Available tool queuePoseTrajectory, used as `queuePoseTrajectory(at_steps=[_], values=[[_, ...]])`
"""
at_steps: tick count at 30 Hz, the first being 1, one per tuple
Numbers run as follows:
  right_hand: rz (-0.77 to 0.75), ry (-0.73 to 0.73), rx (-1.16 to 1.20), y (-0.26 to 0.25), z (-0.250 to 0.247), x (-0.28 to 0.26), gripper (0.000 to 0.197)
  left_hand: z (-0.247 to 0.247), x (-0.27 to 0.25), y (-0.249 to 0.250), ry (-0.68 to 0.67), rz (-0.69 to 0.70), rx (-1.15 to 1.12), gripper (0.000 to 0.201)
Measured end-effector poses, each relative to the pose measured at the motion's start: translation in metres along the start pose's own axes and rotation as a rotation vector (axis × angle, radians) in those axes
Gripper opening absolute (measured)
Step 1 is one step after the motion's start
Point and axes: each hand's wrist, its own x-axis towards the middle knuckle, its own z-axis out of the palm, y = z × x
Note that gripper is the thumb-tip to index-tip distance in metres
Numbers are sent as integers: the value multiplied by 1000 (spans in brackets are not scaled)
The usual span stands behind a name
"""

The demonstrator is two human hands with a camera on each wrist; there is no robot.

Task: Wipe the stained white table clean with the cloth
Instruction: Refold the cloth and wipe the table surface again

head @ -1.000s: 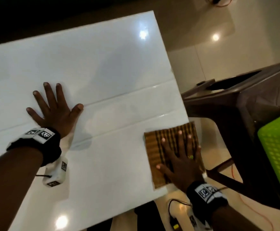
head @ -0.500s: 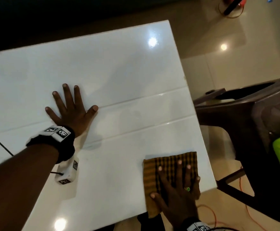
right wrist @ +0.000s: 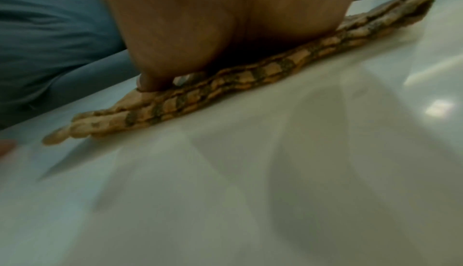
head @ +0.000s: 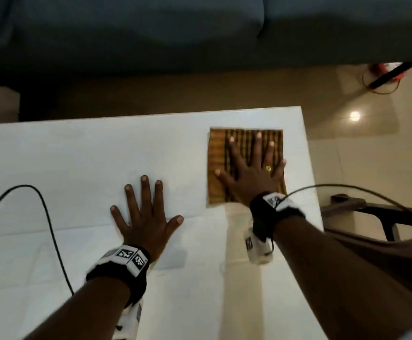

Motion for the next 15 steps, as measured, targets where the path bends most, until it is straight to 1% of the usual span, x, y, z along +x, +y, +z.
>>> queuePoseTrajectory(at_steps=[3, 6, 9, 11, 13, 15], values=[[1, -12, -19, -21, -28, 57, 87, -3, 2, 3, -17, -12, -1, 93], [28, 40, -54, -40, -27, 78, 88, -4, 3, 4, -17, -27, -21, 97], [-21, 46, -84, -64, -17, 74, 89, -10, 0, 6, -18, -28, -34, 98], [-70, 8, -109, -76, -12, 64, 89, -11, 0, 7, -36, -34, -30, 98], [-123, -29, -136, -76, -6, 48, 88, -10, 1, 5, -25, -25, -27, 97], [-174, -42, -138, -62, 7, 18, 87, -9, 3, 4, -21, -13, -21, 93]])
